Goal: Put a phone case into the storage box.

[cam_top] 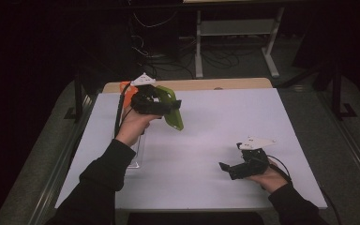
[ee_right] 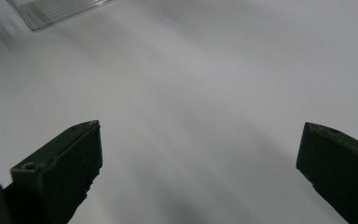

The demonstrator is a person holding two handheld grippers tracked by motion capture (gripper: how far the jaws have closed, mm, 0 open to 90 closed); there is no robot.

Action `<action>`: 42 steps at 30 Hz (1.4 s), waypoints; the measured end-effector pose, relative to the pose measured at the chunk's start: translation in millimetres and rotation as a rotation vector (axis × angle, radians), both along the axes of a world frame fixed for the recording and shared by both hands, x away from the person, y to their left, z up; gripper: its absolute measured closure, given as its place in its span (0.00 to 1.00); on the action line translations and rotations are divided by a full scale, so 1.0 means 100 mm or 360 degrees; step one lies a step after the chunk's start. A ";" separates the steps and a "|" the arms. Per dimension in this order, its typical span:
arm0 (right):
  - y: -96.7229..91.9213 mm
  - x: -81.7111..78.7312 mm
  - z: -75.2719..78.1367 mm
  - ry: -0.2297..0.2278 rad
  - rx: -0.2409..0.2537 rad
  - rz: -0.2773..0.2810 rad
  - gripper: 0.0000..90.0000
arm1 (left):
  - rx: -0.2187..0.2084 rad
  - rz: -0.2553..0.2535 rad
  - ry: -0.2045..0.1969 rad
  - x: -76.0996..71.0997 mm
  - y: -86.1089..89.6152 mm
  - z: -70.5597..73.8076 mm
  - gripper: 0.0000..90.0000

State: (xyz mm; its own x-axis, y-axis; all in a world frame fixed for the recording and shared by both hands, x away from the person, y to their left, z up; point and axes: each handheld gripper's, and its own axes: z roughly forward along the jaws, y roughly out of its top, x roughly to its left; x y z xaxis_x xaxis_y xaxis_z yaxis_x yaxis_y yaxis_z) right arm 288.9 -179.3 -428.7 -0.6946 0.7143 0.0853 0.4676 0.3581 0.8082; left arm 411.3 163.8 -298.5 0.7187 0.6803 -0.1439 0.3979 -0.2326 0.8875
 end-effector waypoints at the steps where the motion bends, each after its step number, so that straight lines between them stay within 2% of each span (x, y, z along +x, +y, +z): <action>1: -0.01 -0.01 -0.01 -0.0006 -0.0009 -0.0005 0.00 | 0.0010 0.0012 -0.0006 0.02 0.03 0.02 0.16; 4: -0.03 -0.03 -0.04 -0.0010 -0.0024 -0.0008 0.00 | 0.0009 0.0056 -0.0020 0.06 0.10 0.09 0.16; 6: -0.05 -0.05 -0.04 -0.0024 -0.0044 -0.0013 0.00 | 0.0034 0.0077 -0.0028 0.08 0.16 0.15 0.16; 10: -0.12 -0.08 -0.04 -0.0021 -0.0029 -0.0037 0.00 | 0.0056 0.0135 -0.0058 0.12 0.29 0.25 0.16; 12: -0.16 -0.07 -0.05 -0.0044 -0.0036 -0.0043 0.00 | 0.0082 0.0179 -0.0081 0.14 0.36 0.28 0.15; 14: -0.17 -0.07 -0.05 -0.0034 -0.0027 -0.0058 0.00 | 0.0129 0.0221 -0.0099 0.17 0.43 0.30 0.16; 17: -0.18 -0.06 -0.05 -0.0049 -0.0038 -0.0053 0.00 | 0.0140 0.0289 -0.0100 0.22 0.53 0.31 0.16; 20: -0.16 -0.06 -0.06 -0.0043 -0.0049 -0.0048 0.00 | 0.0185 0.0365 -0.0114 0.28 0.60 0.31 0.15; 23: -0.16 -0.06 -0.06 -0.0022 -0.0047 -0.0046 0.00 | 0.0193 0.0433 -0.0109 0.33 0.66 0.29 0.15; 28: -0.16 -0.06 -0.06 -0.0022 -0.0047 -0.0044 0.00 | 0.0253 0.0567 -0.0048 0.43 0.76 0.23 0.15; 30: -0.16 -0.06 -0.06 -0.0025 -0.0045 -0.0044 0.00 | 0.0242 0.0614 -0.0026 0.46 0.78 0.20 0.15; 32: -0.16 -0.06 -0.06 -0.0025 -0.0045 -0.0044 0.00 | 0.0259 0.0658 -0.0003 0.50 0.80 0.17 0.15; 37: -0.17 -0.05 -0.06 -0.0047 -0.0046 -0.0044 0.00 | 0.0323 0.0758 0.0042 0.57 0.80 0.09 0.15; 39: -0.17 -0.06 -0.05 -0.0041 -0.0043 -0.0044 0.00 | 0.0313 0.0790 0.0064 0.59 0.81 0.06 0.15; 42: -0.16 -0.07 -0.05 -0.0039 -0.0040 -0.0043 0.00 | 0.0368 0.0821 0.0087 0.64 0.81 0.00 0.15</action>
State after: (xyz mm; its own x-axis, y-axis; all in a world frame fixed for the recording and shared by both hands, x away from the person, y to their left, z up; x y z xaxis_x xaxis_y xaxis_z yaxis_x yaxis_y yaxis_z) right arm 282.4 -195.6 -434.1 -0.6768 0.7344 0.0506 0.4575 0.3659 0.8104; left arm 474.9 245.3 -298.9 0.2804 0.9596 0.0226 0.5556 -0.1814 0.8114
